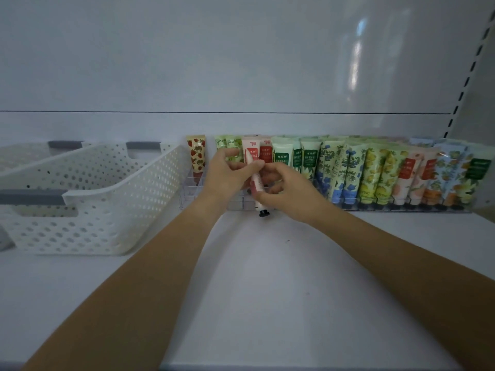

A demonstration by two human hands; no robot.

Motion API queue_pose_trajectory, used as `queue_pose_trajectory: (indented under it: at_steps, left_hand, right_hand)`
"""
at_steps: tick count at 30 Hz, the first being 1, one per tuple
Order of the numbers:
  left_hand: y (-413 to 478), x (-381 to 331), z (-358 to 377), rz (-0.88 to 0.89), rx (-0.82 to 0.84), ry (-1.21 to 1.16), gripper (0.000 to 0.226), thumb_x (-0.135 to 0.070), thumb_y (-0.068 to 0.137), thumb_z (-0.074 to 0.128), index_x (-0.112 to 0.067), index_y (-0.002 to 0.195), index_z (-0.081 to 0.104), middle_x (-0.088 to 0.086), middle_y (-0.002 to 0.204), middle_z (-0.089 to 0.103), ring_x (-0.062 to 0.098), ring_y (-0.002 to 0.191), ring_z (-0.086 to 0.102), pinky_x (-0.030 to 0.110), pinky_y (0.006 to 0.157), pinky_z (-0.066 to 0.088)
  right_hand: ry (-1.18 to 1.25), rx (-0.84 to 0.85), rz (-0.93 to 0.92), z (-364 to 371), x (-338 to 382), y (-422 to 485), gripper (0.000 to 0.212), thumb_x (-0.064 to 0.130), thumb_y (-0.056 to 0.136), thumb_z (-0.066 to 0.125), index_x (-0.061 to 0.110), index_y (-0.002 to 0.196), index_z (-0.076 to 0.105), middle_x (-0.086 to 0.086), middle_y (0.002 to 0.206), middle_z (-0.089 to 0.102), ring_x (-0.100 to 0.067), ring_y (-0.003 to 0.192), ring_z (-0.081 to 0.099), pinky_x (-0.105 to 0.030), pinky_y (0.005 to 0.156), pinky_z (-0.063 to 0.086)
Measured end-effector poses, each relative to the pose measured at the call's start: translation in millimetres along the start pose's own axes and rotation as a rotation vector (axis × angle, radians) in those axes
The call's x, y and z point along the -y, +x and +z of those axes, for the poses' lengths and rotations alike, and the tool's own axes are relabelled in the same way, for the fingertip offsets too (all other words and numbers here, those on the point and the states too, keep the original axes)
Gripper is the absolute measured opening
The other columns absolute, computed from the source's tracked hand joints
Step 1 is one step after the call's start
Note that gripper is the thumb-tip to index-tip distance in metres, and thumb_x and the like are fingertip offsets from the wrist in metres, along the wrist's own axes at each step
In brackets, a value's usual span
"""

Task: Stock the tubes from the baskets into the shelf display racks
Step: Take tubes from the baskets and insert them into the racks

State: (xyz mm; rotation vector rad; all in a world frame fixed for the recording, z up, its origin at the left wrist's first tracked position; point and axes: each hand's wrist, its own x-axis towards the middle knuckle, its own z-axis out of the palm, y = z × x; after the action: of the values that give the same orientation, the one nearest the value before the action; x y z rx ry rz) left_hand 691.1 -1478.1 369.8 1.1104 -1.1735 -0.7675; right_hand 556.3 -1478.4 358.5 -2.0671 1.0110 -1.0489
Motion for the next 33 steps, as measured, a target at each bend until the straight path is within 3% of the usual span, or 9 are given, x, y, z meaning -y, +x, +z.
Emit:
queue_pose_trajectory:
  at_steps: [5, 9, 12, 16, 19, 22, 27, 30, 33]
  left_hand:
    - [-2, -1, 1, -0.032, 0.107, 0.024, 0.038, -0.025, 0.083, 0.067, -0.008, 0.115, 0.054, 0.005, 0.091, 0.067, 0.011, 0.070, 0.067, 0.022, 0.059, 0.058]
    - [-3, -2, 3, -0.006, 0.137, 0.017, 0.023, -0.016, 0.090, 0.057, -0.007, 0.111, 0.056, 0.003, 0.085, 0.067, 0.012, 0.068, 0.066, 0.025, 0.065, 0.058]
    - [-1, 0, 2, 0.007, 0.088, 0.089, 0.015, -0.007, 0.092, 0.053, -0.005, 0.106, 0.058, 0.007, 0.088, 0.067, 0.018, 0.075, 0.065, 0.032, 0.074, 0.057]
    - [4, 11, -4, 0.159, -0.025, 0.464, 0.013, -0.005, 0.091, 0.051, -0.009, 0.101, 0.059, 0.002, 0.090, 0.064, 0.009, 0.075, 0.059, 0.011, 0.066, 0.048]
    - [6, 22, -12, 0.293, -0.010, 0.882, 0.022, -0.007, 0.089, 0.053, -0.006, 0.108, 0.062, 0.010, 0.106, 0.064, 0.025, 0.100, 0.057, 0.029, 0.088, 0.046]
    - [6, 28, -16, 0.235, 0.020, 1.048, 0.029, -0.015, 0.090, 0.052, -0.009, 0.118, 0.058, 0.015, 0.124, 0.053, 0.033, 0.119, 0.042, 0.040, 0.100, 0.035]
    - [6, 27, -17, 0.157, 0.045, 1.066, 0.030, -0.023, 0.092, 0.047, -0.013, 0.119, 0.056, 0.013, 0.131, 0.049, 0.032, 0.126, 0.035, 0.051, 0.106, 0.029]
    - [9, 25, -20, 0.126, 0.078, 1.064, 0.031, -0.025, 0.091, 0.046, -0.015, 0.119, 0.055, 0.011, 0.132, 0.049, 0.031, 0.128, 0.033, 0.053, 0.107, 0.027]
    - [11, 25, -23, 0.136, 0.119, 1.057, 0.031, -0.027, 0.091, 0.047, -0.014, 0.119, 0.055, 0.010, 0.130, 0.052, 0.032, 0.127, 0.036, 0.053, 0.106, 0.029]
  right_hand:
    - [0.196, -0.038, 0.114, -2, -2, 2, 0.040, 0.007, 0.084, 0.062, 0.014, 0.120, 0.047, 0.000, 0.096, 0.064, -0.013, 0.086, 0.063, -0.027, 0.078, 0.053]
    - [0.406, -0.077, 0.214, -4, -2, 5, 0.033, 0.003, 0.086, 0.058, 0.011, 0.117, 0.049, -0.004, 0.093, 0.066, -0.015, 0.082, 0.064, -0.029, 0.078, 0.055]
    - [0.432, -0.110, 0.255, -6, -2, 7, 0.028, 0.003, 0.086, 0.053, 0.011, 0.113, 0.050, -0.009, 0.095, 0.065, -0.021, 0.086, 0.062, -0.043, 0.091, 0.052]
    - [0.447, -0.173, 0.228, -13, 2, 7, 0.014, 0.006, 0.089, 0.048, 0.017, 0.096, 0.052, -0.014, 0.099, 0.064, -0.025, 0.086, 0.061, -0.045, 0.086, 0.054]
    - [0.505, -0.267, 0.165, -22, 6, 10, 0.009, 0.010, 0.091, 0.048, 0.018, 0.093, 0.053, -0.006, 0.091, 0.063, -0.021, 0.081, 0.065, -0.036, 0.074, 0.058]
    - [0.368, -0.379, 0.097, -32, 12, 18, 0.006, 0.015, 0.090, 0.054, 0.020, 0.088, 0.053, 0.001, 0.084, 0.062, -0.011, 0.071, 0.063, -0.024, 0.063, 0.055]
    - [0.105, -0.323, 0.025, -49, 29, 39, 0.018, 0.018, 0.089, 0.058, 0.023, 0.101, 0.045, -0.001, 0.100, 0.063, -0.010, 0.078, 0.064, -0.032, 0.078, 0.055]
    - [-0.135, -0.295, -0.088, -48, 38, 52, 0.051, 0.015, 0.088, 0.058, 0.024, 0.132, 0.033, 0.006, 0.097, 0.057, -0.003, 0.070, 0.058, -0.008, 0.055, 0.045]
    - [-0.334, -0.244, -0.160, -47, 44, 64, 0.061, 0.014, 0.087, 0.057, 0.027, 0.139, 0.028, 0.005, 0.095, 0.053, -0.005, 0.065, 0.052, -0.010, 0.050, 0.040]
